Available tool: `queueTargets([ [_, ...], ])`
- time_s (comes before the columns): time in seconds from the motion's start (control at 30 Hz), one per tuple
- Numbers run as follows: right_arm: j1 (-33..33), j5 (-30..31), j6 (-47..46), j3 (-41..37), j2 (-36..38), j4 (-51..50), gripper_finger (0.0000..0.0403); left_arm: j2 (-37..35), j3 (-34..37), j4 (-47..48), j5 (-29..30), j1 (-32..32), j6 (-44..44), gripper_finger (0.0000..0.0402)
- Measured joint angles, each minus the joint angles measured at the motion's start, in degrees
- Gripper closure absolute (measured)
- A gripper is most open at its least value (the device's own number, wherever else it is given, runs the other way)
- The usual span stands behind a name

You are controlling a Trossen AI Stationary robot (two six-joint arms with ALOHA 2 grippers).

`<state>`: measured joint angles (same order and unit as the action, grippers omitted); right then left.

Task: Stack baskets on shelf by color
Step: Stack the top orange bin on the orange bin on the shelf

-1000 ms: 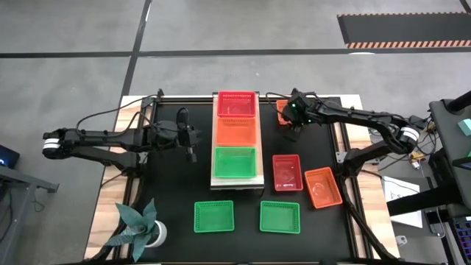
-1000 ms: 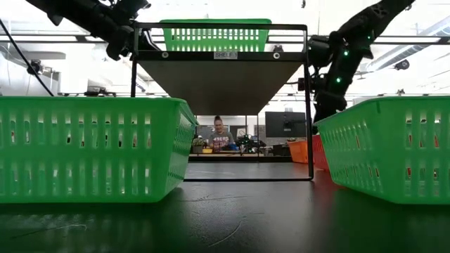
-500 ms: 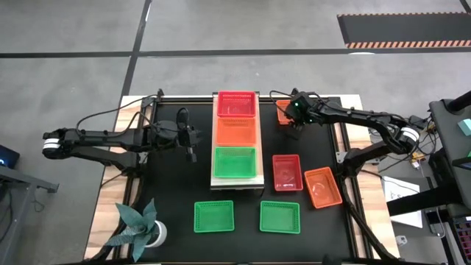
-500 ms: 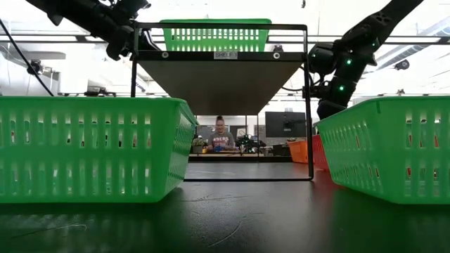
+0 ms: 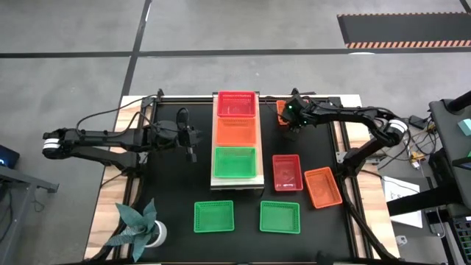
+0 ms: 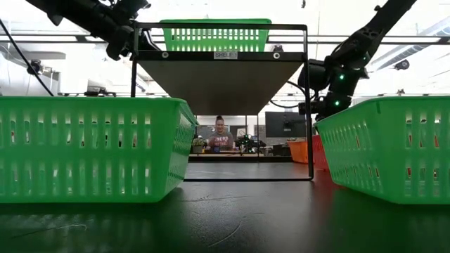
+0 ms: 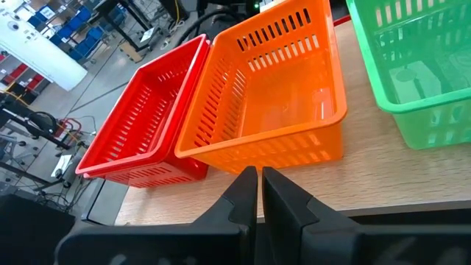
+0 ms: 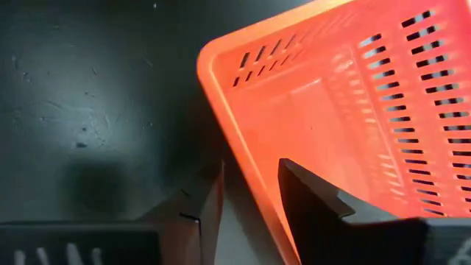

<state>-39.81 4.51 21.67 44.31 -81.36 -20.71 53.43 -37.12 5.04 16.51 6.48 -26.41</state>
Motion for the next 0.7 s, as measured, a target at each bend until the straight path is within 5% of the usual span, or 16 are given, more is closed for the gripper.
queueTargets([
  [0.33, 0.1, 0.0, 0.7, 0.0, 1.4, -0.1, 0.0388, 0.0, 0.0, 0.0, 0.0, 0.0, 0.0, 0.0395],
  [0.7, 1.5, 0.2, -4.8, 7.8, 9.5, -14.3, 0.0394, 0.0, 0.0, 0.0, 0.0, 0.0, 0.0, 0.0395],
])
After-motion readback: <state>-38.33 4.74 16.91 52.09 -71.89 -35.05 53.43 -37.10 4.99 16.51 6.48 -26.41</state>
